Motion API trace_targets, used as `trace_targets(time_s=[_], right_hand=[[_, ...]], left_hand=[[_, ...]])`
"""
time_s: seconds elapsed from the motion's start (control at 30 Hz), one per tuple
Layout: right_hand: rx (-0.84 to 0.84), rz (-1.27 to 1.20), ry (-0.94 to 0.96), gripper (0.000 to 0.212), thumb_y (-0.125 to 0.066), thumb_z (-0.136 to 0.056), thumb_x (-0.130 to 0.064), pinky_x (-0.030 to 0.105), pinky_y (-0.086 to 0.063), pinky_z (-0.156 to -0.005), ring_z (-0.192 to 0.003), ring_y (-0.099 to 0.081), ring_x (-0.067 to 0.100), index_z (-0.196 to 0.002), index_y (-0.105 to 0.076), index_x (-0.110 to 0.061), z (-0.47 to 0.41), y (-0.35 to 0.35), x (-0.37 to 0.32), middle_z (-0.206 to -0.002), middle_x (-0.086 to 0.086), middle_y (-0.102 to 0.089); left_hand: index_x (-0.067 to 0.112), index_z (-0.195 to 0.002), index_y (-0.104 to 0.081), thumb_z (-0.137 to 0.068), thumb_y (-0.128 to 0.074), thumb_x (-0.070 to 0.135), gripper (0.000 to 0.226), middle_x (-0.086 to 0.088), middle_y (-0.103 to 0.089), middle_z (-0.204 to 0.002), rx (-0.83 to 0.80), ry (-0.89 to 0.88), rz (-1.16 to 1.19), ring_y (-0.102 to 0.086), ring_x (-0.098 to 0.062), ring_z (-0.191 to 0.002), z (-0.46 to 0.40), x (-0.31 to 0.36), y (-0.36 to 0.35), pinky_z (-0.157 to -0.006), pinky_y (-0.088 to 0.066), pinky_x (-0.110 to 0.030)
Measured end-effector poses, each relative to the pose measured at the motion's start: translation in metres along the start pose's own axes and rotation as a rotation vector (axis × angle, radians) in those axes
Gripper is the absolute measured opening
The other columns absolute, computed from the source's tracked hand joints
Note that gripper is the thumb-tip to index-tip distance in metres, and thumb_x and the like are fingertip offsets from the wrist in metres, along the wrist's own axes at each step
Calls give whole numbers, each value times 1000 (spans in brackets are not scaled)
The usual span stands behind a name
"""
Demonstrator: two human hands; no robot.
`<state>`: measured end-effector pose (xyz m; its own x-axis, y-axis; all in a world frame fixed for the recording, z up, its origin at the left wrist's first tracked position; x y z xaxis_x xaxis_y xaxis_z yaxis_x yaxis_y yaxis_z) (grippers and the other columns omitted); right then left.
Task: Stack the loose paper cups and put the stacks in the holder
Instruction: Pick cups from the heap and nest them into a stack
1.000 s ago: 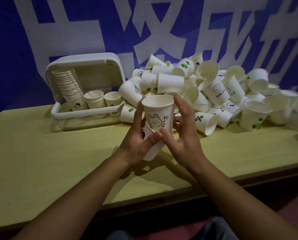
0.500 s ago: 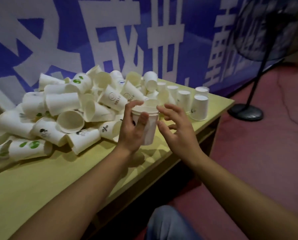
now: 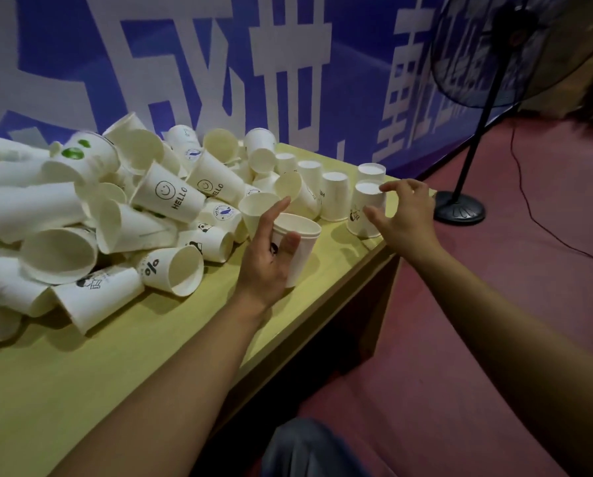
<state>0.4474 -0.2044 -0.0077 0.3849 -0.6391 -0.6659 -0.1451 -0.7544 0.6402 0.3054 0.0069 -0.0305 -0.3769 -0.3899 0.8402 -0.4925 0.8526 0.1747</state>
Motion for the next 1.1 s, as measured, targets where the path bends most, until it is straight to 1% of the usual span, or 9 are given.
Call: trace_targets(time_s=[0.3,0.4,0.53,0.63,0.77,0.87,0.93,1.03,1.1], right_hand=[[69,-78,80,29,-76,-84,-35,19,-39,-72,-96,-53,15,-88,-52,-19,8,8,-17,-116,2,-56],[163,-240,82,37,-79,-81,-32,9,-42,-61,-88,-56,8,-99,-50,-17,22,22,-29,-111,-1,-53],[97,-619,110,60,-76,-85,-20,18,-56,-67,-93,-62,8,-131,-38,-29,43,28,-54,-118,-2,-50],[-62,-747,155,48,-70,-85,-24,37,-61,-78,-107,-64,24,-123,-50,-43,52,14,-72,-126,3,-48],[-196,-930,32,37,-66,-81,-23,41,-60,-82,-111,-62,31,-115,-54,-28,57,-8,-73,-130,10,-45],[-208,-951,-23,19,-66,-88,-27,32,-58,-72,-109,-62,31,-98,-51,-25,60,-18,-75,-127,11,-48],[-171,-936,-31,13,-63,-95,-25,31,-57,-69,-108,-63,31,-94,-50,-22,61,-21,-77,-123,11,-52],[-125,-880,-9,21,-64,-94,-27,38,-61,-73,-103,-66,25,-109,-50,-23,63,-21,-87,-123,8,-52],[-119,-839,43,42,-66,-93,-27,36,-62,-73,-100,-67,19,-127,-43,-35,65,-21,-98,-128,3,-50]], left_hand=[[51,-123,-54,-76,-50,88,60,20,-68,-114,-36,48,32,-66,-3,-102,9,5,5,-81,-53,-23],[54,-115,-57,-74,-49,90,55,8,-71,-109,-72,42,32,-68,-10,-94,12,7,5,-73,-56,-30],[49,-127,-53,-74,-45,91,68,38,-62,-116,-108,12,10,-61,8,-105,16,18,6,-79,-48,-11],[48,-136,-48,-75,-45,91,74,26,-58,-133,-121,-5,22,-55,6,-122,18,18,7,-93,-45,-12],[56,-137,-40,-72,-47,93,76,18,-59,-134,-107,41,52,-57,4,-122,20,17,11,-93,-48,-13],[53,-145,-32,-75,-48,90,82,10,-50,-150,-112,41,83,-48,-3,-136,20,19,11,-104,-47,-21],[40,-156,-25,-82,-51,80,88,25,-49,-145,-122,32,96,-49,5,-133,20,20,9,-103,-48,-19],[32,-161,-5,-85,-54,73,100,42,-56,-127,-140,29,73,-57,6,-123,18,15,6,-95,-49,-16],[37,-160,6,-85,-55,71,102,27,-64,-129,-139,37,98,-61,-3,-122,18,13,5,-98,-51,-27]])
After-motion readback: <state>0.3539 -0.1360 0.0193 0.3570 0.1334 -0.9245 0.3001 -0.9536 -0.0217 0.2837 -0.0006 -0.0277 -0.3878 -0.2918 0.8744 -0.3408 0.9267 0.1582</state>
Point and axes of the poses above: each hand's wrist, its own z-axis away from the middle knuckle, its own y-axis out of the back of the hand, x = y × z, the point moved 7 cm from there along -z, towards the middle knuckle
